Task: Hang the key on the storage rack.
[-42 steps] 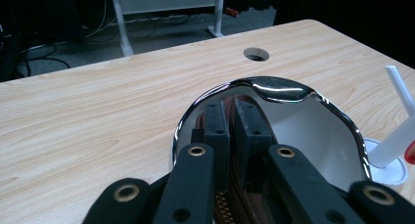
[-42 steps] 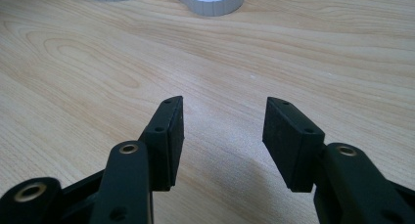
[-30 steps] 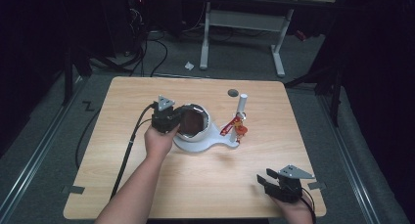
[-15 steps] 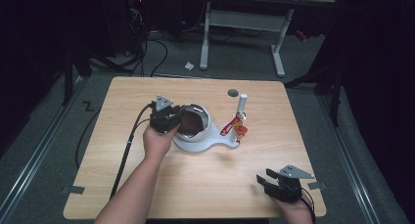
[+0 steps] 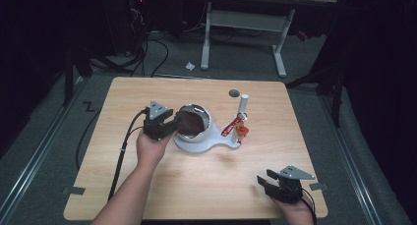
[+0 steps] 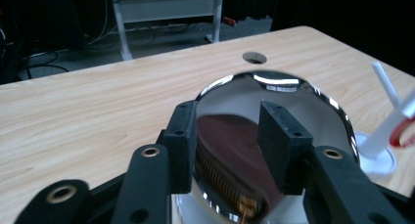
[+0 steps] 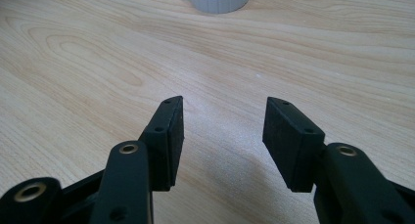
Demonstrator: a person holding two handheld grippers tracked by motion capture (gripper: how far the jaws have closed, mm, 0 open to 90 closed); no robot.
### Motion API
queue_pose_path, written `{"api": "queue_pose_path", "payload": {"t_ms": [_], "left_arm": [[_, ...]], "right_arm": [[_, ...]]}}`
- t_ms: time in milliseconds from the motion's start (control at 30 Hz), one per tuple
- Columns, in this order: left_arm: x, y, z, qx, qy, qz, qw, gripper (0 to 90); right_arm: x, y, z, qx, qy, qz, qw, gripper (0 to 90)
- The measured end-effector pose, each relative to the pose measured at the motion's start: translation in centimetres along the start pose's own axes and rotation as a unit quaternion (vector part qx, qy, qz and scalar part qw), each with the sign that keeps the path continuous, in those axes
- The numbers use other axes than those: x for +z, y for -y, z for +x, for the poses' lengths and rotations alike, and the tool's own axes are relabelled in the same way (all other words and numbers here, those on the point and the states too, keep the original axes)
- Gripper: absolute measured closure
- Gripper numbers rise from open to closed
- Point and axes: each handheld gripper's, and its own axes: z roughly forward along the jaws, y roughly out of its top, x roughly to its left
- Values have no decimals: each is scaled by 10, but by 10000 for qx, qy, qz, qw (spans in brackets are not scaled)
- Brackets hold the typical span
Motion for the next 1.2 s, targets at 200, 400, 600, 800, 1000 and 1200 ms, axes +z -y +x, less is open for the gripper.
{"api": "queue_pose_path", "payload": {"t_ms": [200,400,600,800,1000,1200], "left_arm": [[-19,9,3,54,-40,4,10000,494],[-38,18,3,95,37,30,9999,449],[-54,35,7,-2,152,131,9998,431],[-72,61,12,-105,245,313,9992,408],[-87,89,23,-186,274,557,9979,381],[-106,130,35,-166,118,961,9952,354]], "right_arm": [[0,0,0,-27,14,-6,10000,503],[0,0,0,9,22,10,10000,503],[1,1,0,8,18,16,10000,503],[1,1,0,37,17,-22,10000,504],[2,0,-3,152,88,-30,9998,504],[3,3,-2,89,176,24,9998,504]]}}
